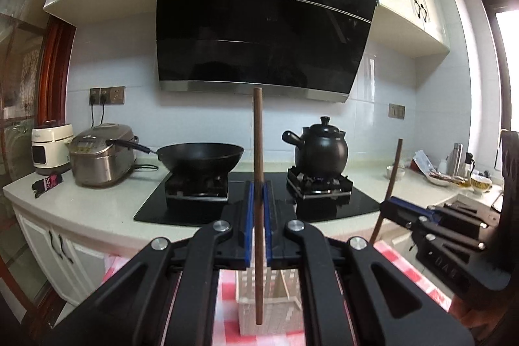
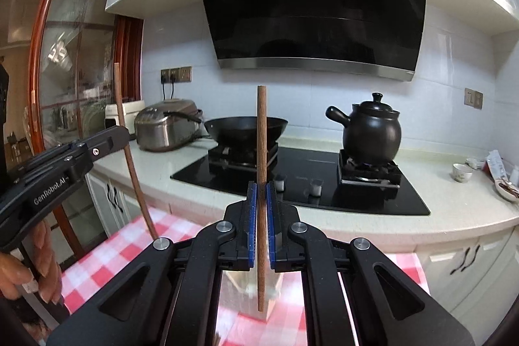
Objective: Organize utensils
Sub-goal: 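Lift both held chopsticks upright and carry them over the white basket, then lower the chopsticks into the basket and open both tools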
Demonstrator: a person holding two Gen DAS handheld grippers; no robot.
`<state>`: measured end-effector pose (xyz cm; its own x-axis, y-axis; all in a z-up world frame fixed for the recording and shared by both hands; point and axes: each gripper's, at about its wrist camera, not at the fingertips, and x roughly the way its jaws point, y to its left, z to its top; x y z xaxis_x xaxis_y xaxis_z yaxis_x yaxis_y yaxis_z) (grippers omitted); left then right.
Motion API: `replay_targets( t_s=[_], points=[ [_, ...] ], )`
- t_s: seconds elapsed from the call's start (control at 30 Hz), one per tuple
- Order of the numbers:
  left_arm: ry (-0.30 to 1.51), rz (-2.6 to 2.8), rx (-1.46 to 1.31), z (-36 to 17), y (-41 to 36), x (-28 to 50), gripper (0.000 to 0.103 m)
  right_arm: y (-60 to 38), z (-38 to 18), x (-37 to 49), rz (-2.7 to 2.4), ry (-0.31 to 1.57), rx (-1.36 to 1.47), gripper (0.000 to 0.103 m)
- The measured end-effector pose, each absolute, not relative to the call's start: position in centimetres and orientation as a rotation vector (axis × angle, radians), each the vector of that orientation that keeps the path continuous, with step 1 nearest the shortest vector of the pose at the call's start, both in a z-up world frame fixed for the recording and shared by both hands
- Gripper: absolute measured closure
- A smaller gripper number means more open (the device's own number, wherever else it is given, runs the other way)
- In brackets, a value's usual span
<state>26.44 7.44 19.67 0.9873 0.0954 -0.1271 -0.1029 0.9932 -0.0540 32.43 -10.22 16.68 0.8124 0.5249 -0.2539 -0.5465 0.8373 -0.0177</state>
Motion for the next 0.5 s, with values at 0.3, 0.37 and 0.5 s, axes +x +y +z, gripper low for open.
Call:
replay_targets(
  t_s=[0.3, 0.37, 0.5],
  points=[
    [0.170, 0.112, -0.102, 17.9, 8.8, 35.1, 0.097, -7.0, 15.8, 38.4, 0.594, 0.283, -0.099, 0.097],
    [0.199, 0.106, -0.131, 16.6, 9.4, 36.6, 0.097, -6.6, 15.0, 39.3, 0.597, 0.300, -0.109, 0.097],
    [0.257, 0.104, -0.159, 13.6, 10.5, 38.5, 0.097, -6.0, 12.6, 41.2, 0.603, 0.366, -0.124, 0.097]
  ],
)
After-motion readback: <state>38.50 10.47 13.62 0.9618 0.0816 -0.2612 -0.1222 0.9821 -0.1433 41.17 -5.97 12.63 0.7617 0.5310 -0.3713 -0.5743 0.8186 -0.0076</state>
